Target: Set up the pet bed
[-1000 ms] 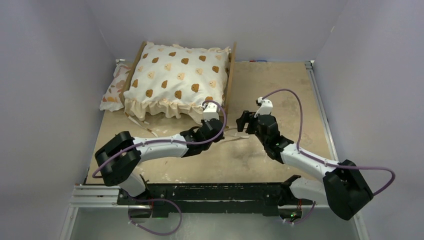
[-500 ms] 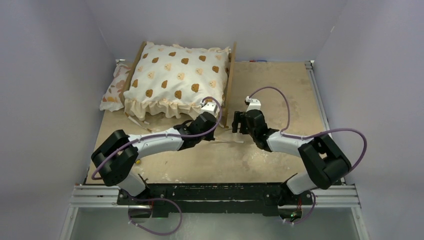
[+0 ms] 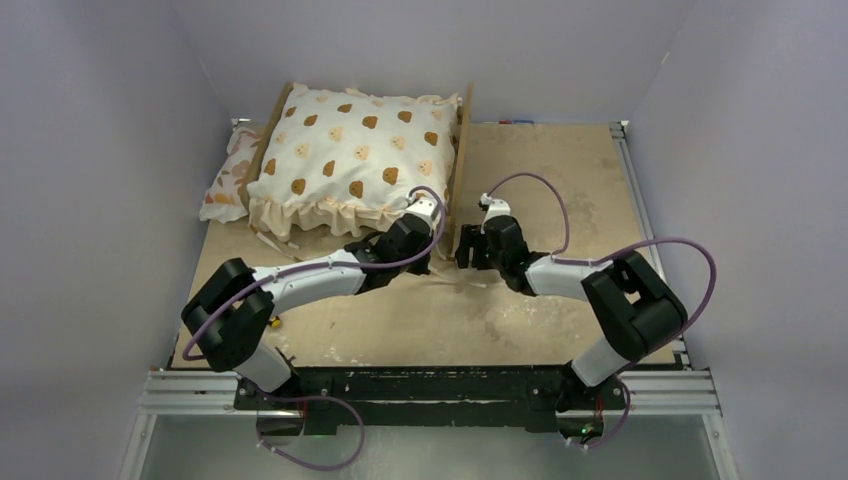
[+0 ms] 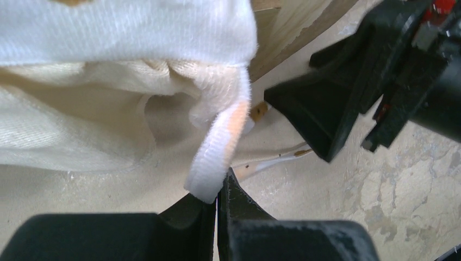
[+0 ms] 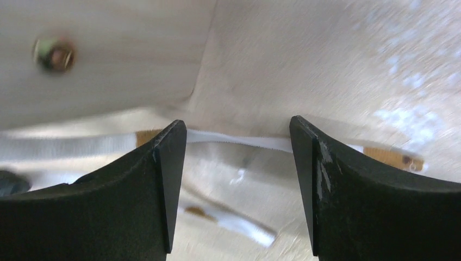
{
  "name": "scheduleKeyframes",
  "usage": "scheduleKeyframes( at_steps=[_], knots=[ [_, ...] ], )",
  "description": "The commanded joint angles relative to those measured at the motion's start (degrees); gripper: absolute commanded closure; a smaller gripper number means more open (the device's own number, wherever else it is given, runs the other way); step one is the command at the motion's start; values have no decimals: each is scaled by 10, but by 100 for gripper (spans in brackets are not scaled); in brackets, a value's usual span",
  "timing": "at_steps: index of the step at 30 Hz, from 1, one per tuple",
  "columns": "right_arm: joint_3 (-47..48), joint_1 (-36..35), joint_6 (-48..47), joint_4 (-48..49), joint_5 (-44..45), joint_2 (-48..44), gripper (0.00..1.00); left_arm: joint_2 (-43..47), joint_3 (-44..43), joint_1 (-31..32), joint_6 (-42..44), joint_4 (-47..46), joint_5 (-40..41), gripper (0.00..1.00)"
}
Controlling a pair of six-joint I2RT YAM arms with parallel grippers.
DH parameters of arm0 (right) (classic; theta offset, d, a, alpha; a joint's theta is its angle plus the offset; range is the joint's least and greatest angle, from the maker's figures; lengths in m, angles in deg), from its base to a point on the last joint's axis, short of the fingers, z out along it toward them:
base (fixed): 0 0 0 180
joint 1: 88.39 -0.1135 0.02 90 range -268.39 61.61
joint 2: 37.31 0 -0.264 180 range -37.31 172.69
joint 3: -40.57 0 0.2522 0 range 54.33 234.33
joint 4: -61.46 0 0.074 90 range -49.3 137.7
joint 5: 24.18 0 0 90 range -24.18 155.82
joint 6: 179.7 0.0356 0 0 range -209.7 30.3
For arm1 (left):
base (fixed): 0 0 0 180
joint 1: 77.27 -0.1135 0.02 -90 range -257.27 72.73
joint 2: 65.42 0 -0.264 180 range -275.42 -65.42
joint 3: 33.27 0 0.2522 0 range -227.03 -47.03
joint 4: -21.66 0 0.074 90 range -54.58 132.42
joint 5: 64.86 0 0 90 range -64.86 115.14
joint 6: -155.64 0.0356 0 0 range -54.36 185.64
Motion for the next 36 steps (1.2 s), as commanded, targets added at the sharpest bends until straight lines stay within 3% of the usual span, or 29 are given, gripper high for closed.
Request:
scheduleKeyframes(
  at_steps=[1,5,14,20,29,36],
  knots=[
    [-56,-27,57,-24,-130,-47,29,11,-26,-8,39,5,-14,100],
    [-86,-74,76,-26,-134,-89,30,16,-26,-13,56,17,-16,100],
    [-23,-130,37,-71,26,-58,41,15,-38,-21,108,58,-30,100],
    [-10,-130,30,-83,33,-99,42,18,-49,-26,138,101,-22,100],
    [10,-131,15,-58,37,-46,67,20,-44,-27,132,92,-35,100],
    [2,-137,12,-33,20,-14,67,20,-37,-27,118,69,-44,100]
  ],
)
